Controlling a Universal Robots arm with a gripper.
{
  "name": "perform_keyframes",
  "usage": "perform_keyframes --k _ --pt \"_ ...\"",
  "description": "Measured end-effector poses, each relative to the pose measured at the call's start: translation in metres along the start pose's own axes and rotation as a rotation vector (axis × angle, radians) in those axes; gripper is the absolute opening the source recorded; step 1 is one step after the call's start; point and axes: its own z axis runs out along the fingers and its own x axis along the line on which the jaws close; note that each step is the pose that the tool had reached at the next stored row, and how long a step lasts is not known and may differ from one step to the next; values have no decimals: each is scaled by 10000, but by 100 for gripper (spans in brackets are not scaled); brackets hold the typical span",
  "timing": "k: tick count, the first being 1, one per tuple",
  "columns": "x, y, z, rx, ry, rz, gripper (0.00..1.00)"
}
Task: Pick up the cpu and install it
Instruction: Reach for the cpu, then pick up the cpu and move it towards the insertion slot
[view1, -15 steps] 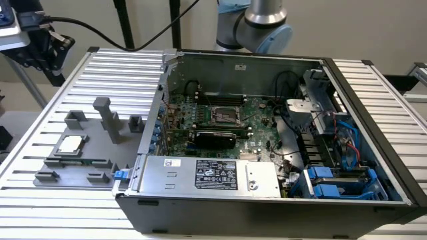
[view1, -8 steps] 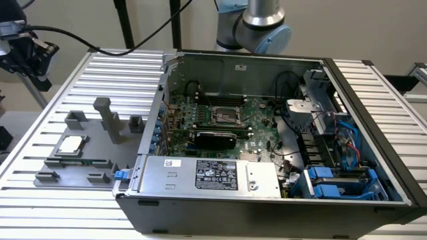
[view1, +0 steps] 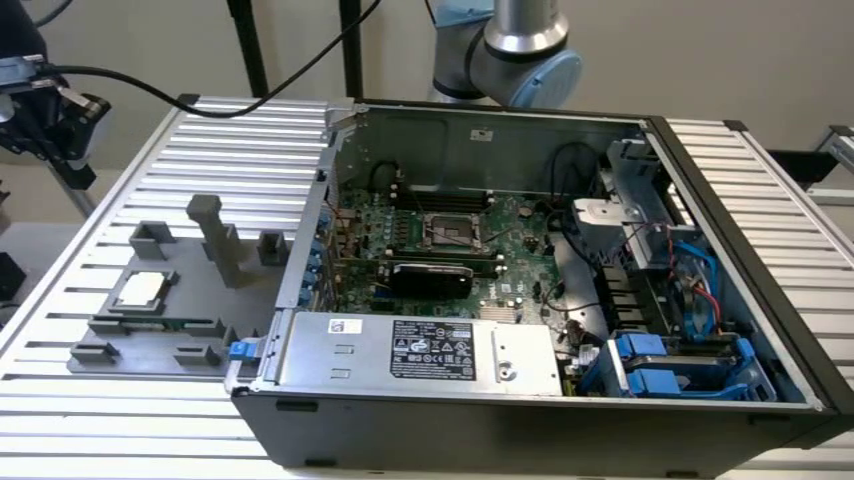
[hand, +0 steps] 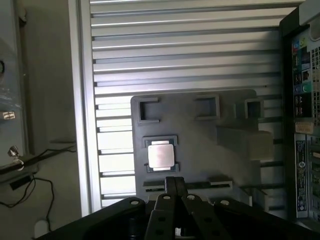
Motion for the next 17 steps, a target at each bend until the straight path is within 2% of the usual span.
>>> perform_keyframes --k 17 --pt "0 0 1 -1 -1 0 11"
